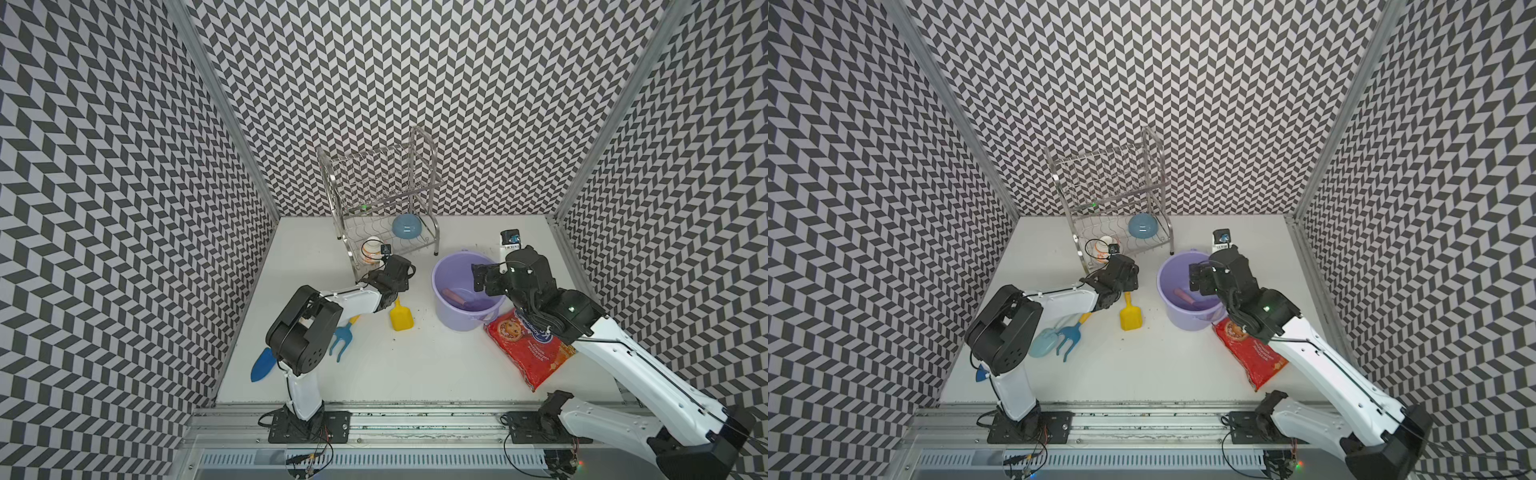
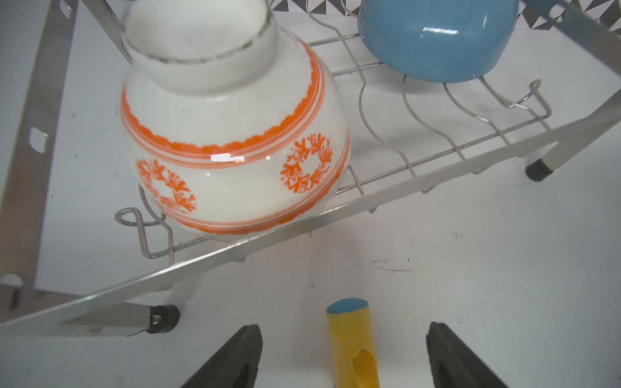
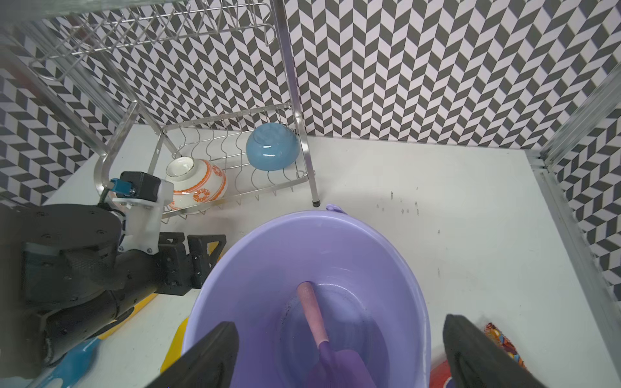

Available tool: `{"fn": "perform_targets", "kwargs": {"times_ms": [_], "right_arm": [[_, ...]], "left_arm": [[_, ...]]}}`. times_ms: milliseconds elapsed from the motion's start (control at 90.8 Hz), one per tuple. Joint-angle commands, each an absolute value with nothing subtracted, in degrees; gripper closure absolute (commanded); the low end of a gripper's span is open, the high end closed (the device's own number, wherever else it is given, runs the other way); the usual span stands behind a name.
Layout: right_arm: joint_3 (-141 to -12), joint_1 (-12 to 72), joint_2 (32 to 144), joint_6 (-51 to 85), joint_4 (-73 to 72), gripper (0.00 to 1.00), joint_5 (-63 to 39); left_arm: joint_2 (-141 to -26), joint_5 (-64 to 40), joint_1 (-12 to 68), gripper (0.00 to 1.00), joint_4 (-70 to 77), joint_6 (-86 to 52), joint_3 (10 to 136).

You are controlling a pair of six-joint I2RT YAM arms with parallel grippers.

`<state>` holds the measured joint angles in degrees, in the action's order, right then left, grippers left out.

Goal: Organize the gardening tools
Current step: Pick up the gardening tool from the center of the board.

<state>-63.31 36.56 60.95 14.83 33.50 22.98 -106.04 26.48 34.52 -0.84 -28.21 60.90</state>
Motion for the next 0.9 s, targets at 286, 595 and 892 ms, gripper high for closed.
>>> {"fn": "perform_targets", "kwargs": {"times_ms": [286, 595, 892], "right_arm": [[-62.23, 36.39, 58.35, 15.21, 28.35, 0.00, 23.55], [-62.63, 36.39, 58.14, 14.71, 28.11, 0.00, 22.80], [-62.54, 36.39, 57.61, 15.34, 28.23, 0.00, 22.02]], "left_arm": [[-111.07, 25.22, 34.94, 0.31, -0.75, -31.67, 62.51], [-112.79, 24.31, 34.95, 0.42, -0.64, -33.48, 62.06], [-110.92, 24.27, 34.89, 0.86, -0.56, -34.97, 61.17]]}}
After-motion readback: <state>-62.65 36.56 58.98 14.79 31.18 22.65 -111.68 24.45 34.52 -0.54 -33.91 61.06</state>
